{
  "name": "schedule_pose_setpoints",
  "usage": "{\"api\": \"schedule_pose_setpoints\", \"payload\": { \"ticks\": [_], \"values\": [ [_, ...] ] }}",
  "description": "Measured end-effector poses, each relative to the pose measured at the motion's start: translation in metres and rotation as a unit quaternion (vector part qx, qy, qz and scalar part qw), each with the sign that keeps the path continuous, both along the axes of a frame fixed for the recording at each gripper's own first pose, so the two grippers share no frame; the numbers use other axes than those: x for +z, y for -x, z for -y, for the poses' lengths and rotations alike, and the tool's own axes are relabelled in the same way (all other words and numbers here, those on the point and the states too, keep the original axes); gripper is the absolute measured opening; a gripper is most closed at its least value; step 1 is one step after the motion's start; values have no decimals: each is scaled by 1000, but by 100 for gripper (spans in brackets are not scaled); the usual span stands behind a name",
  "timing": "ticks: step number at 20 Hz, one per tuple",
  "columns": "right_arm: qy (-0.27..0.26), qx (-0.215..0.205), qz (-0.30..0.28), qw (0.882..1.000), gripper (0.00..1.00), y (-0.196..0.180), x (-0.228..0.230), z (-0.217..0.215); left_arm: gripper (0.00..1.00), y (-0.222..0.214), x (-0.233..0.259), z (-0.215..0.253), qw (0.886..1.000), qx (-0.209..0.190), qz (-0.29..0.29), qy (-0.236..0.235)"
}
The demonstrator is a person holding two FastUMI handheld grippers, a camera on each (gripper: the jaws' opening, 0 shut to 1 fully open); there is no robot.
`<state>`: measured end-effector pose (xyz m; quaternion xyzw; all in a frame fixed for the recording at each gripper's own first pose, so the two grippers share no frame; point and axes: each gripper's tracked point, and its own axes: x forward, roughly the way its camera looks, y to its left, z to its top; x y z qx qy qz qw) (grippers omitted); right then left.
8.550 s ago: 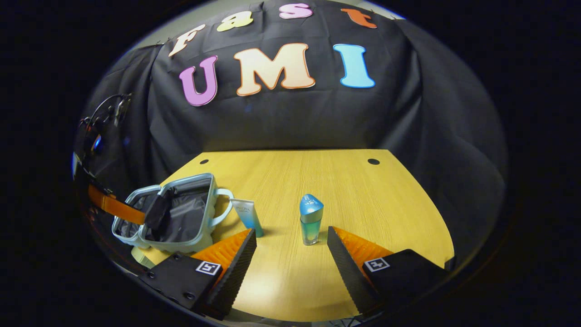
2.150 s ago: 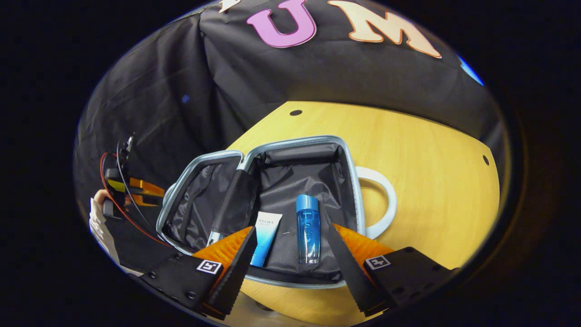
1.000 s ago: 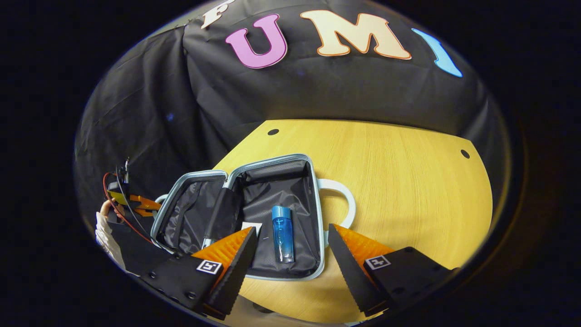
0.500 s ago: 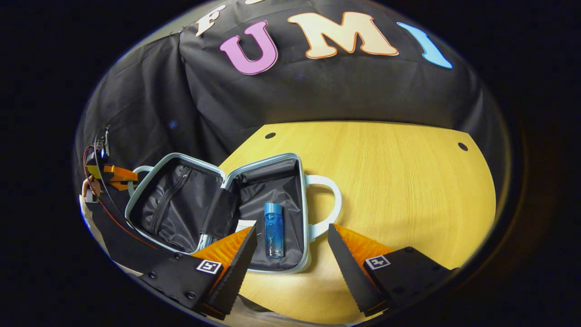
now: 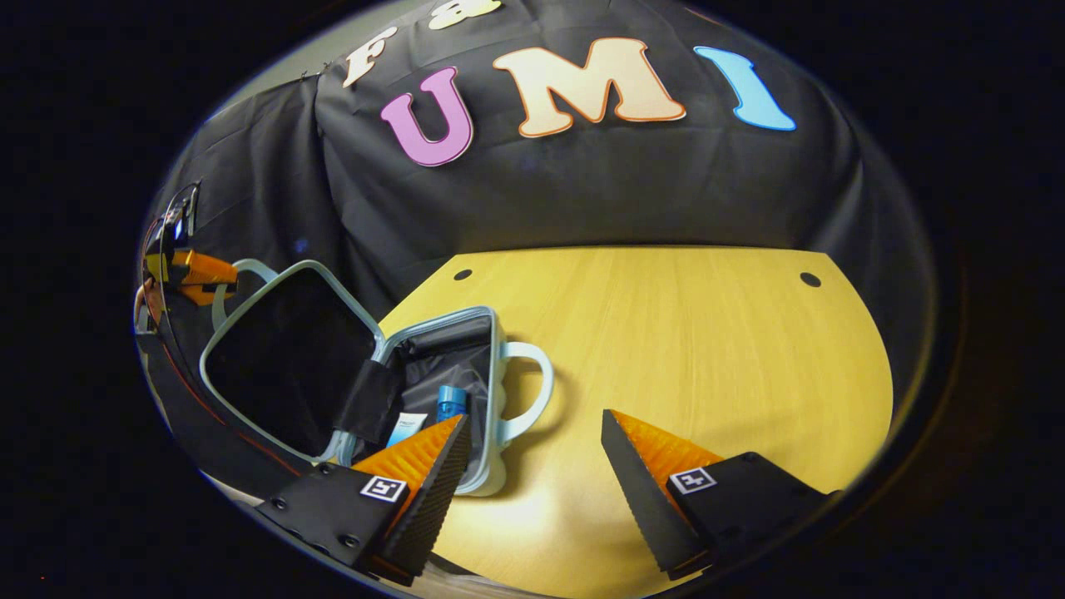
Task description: First open the suitcase, pack the skin care products into it, and then close the suitcase.
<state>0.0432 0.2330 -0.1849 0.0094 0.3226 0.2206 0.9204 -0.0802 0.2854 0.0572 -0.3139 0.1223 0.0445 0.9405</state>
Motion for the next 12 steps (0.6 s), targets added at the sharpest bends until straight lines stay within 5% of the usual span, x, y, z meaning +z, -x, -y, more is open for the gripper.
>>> {"api": "schedule_pose_setpoints", "payload": {
  "ticks": [5, 12],
  "values": [
    [-22, -24, 8, 999, 98, -5, 13, 36, 8, -63, 0, 96, 994, -112, -7, 7],
    [-47, -65, 24, 996, 98, -19, 27, 75, 8, -145, -61, 185, 979, -181, -89, -3]
  ]
}}
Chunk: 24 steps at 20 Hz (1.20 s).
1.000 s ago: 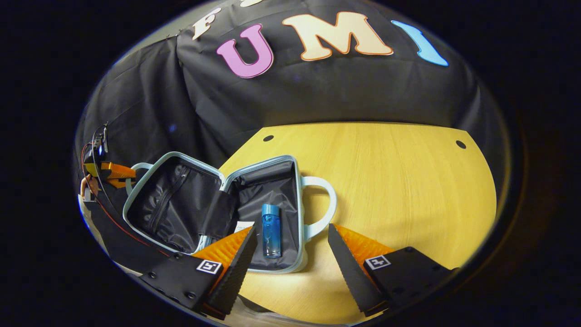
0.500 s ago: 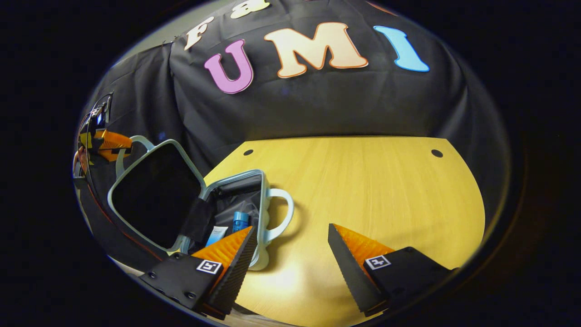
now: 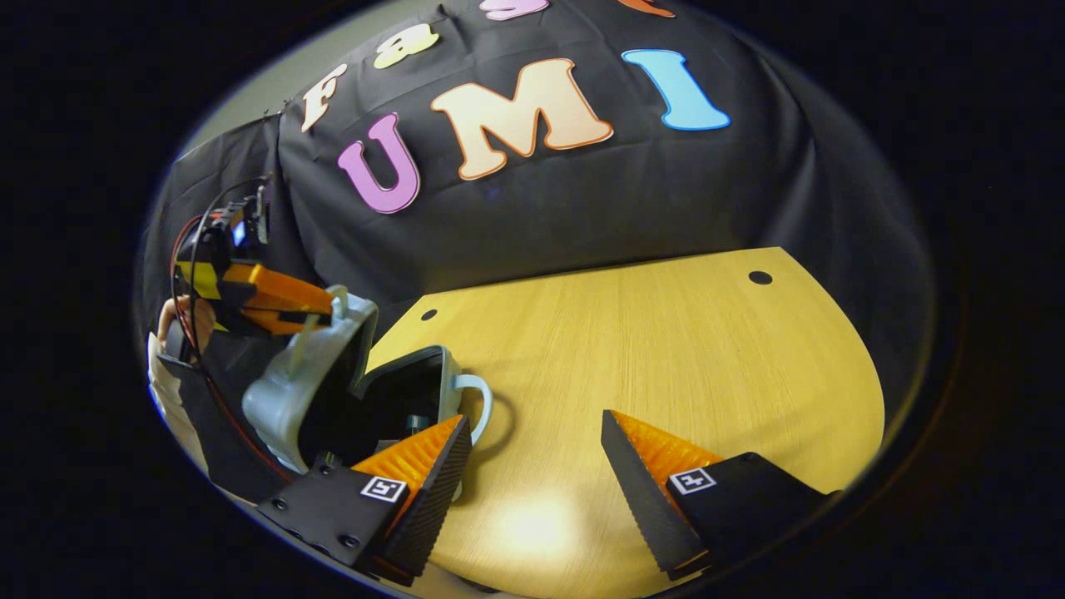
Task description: First open the suitcase, pack the skin care products into it, and then close the suitcase.
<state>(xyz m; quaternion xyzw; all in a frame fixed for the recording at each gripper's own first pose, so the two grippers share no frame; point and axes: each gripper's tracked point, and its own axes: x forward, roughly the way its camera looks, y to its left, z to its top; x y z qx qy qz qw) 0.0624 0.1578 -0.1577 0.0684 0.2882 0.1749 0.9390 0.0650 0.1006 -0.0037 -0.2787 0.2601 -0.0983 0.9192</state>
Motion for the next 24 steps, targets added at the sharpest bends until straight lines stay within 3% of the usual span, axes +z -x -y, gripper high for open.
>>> {"api": "schedule_pose_setpoints", "payload": {
  "ticks": [4, 10, 15, 19, 21, 22, 24],
  "values": [
    [-9, -10, -1, 1000, 98, -7, 4, 20, 9, -30, -41, 22, 998, -5, -58, -23],
    [-9, -20, 12, 1000, 98, -20, 12, 52, 9, -62, -102, 38, 988, 24, -143, -51],
    [-16, -38, 22, 999, 98, -22, 17, 85, 12, -61, -114, 30, 980, 49, -166, -97],
    [-18, -40, 31, 999, 98, -22, 21, 102, 34, -46, -106, 26, 976, 65, -156, -136],
    [-19, -37, 37, 998, 98, -22, 23, 108, 55, -40, -101, 34, 975, 72, -145, -151],
    [-18, -36, 39, 998, 98, -22, 23, 111, 77, -36, -99, 39, 974, 74, -141, -159],
    [-18, -35, 44, 998, 98, -20, 25, 115, 81, -25, -98, 42, 970, 81, -137, -184]
  ]
}}
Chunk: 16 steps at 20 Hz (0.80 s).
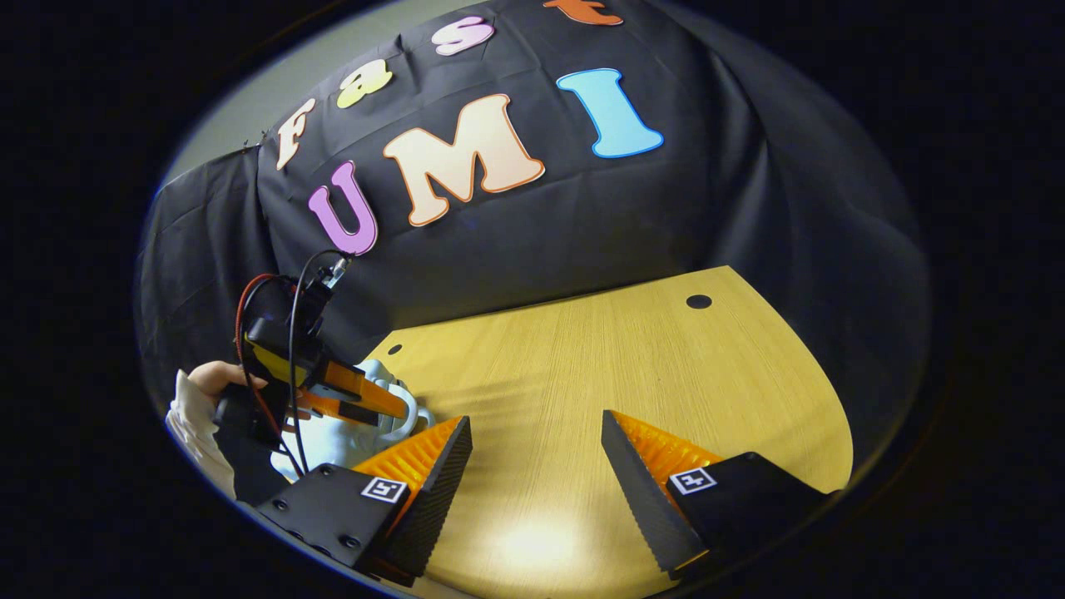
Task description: First open the suitcase, pack the skin care products into it, and then close the suitcase.
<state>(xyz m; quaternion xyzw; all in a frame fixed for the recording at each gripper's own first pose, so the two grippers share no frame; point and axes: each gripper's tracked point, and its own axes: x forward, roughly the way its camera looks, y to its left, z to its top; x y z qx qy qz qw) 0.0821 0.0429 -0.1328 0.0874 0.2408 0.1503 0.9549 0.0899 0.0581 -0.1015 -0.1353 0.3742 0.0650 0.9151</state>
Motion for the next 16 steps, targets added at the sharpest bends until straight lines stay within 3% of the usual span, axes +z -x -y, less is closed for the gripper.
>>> {"api": "schedule_pose_setpoints", "payload": {
  "ticks": [3, 16],
  "values": [
    [0, 1, 5, 1000, 98, 3, 4, 6, 91, 13, -1, 9, 1000, 2, 7, -24],
    [6, -1, 30, 1000, 98, 25, 16, 22, 91, 80, -27, 41, 999, -16, -1, -46]
  ]
}}
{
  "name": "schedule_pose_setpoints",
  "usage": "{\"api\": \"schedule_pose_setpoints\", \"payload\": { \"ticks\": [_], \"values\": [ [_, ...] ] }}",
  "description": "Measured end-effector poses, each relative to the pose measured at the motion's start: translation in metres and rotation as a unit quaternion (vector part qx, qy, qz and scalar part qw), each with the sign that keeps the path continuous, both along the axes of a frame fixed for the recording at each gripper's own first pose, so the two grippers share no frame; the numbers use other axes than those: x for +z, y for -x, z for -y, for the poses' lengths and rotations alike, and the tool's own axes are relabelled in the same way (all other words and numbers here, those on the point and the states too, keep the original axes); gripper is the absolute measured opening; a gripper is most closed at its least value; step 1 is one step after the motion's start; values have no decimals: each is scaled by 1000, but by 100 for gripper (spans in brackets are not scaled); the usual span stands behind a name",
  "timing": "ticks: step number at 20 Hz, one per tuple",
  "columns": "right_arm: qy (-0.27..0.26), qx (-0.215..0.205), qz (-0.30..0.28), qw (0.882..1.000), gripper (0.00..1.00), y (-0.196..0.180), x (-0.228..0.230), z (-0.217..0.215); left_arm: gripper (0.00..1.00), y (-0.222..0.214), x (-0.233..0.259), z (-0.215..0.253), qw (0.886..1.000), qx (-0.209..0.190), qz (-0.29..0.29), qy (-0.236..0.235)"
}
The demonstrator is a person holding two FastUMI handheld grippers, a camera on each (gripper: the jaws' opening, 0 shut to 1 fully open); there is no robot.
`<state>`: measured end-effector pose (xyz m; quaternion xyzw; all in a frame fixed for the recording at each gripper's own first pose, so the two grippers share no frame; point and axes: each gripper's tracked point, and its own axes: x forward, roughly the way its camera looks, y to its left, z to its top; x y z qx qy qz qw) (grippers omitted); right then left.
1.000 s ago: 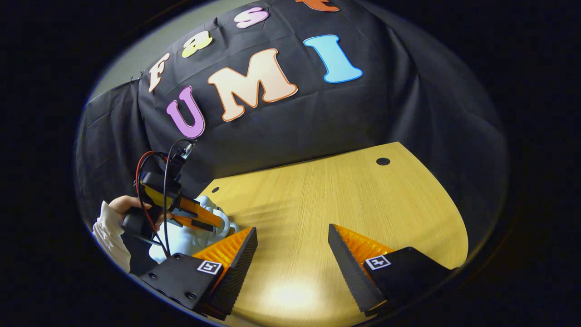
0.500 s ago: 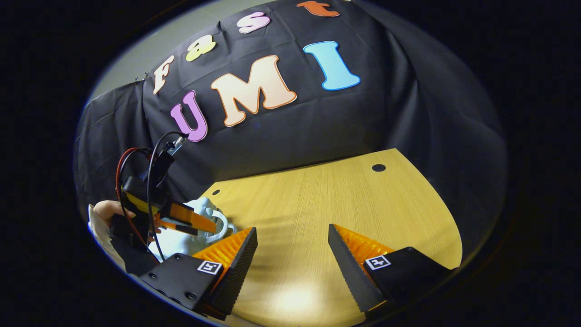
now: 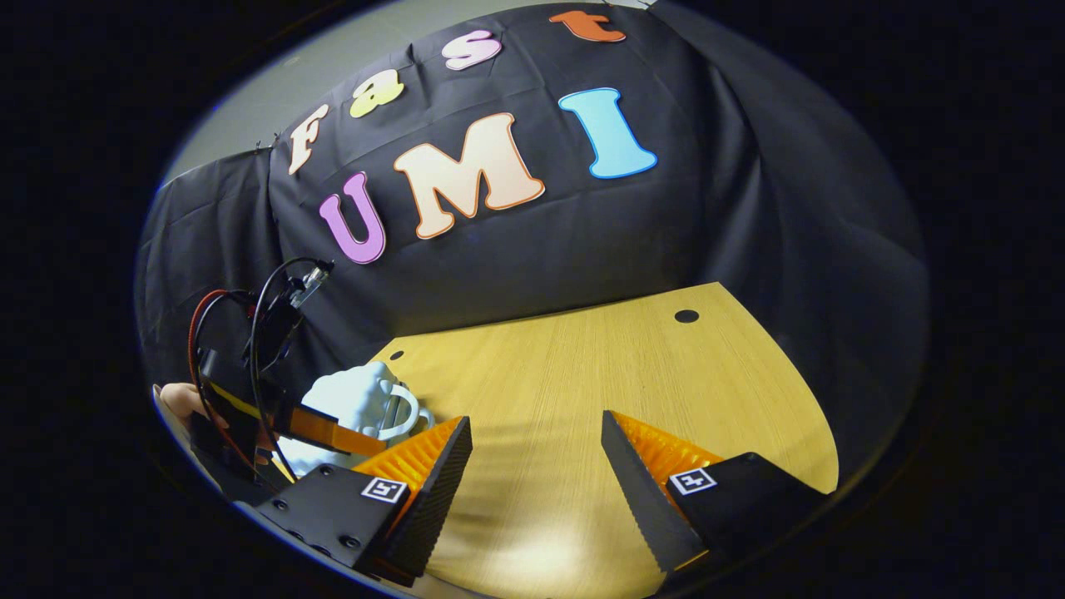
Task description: First open the suitcase, pack the skin care products into it, and then close the suitcase.
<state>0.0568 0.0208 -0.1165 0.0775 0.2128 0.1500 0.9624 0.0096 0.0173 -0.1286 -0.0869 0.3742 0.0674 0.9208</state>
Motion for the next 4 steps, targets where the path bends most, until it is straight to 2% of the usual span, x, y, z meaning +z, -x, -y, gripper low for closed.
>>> {"api": "schedule_pose_setpoints", "payload": {
  "ticks": [4],
  "values": [
    [-3, 1, 5, 1000, 98, 4, 4, 1, 91, 6, -3, 0, 1000, 2, 3, -1]
  ]
}}
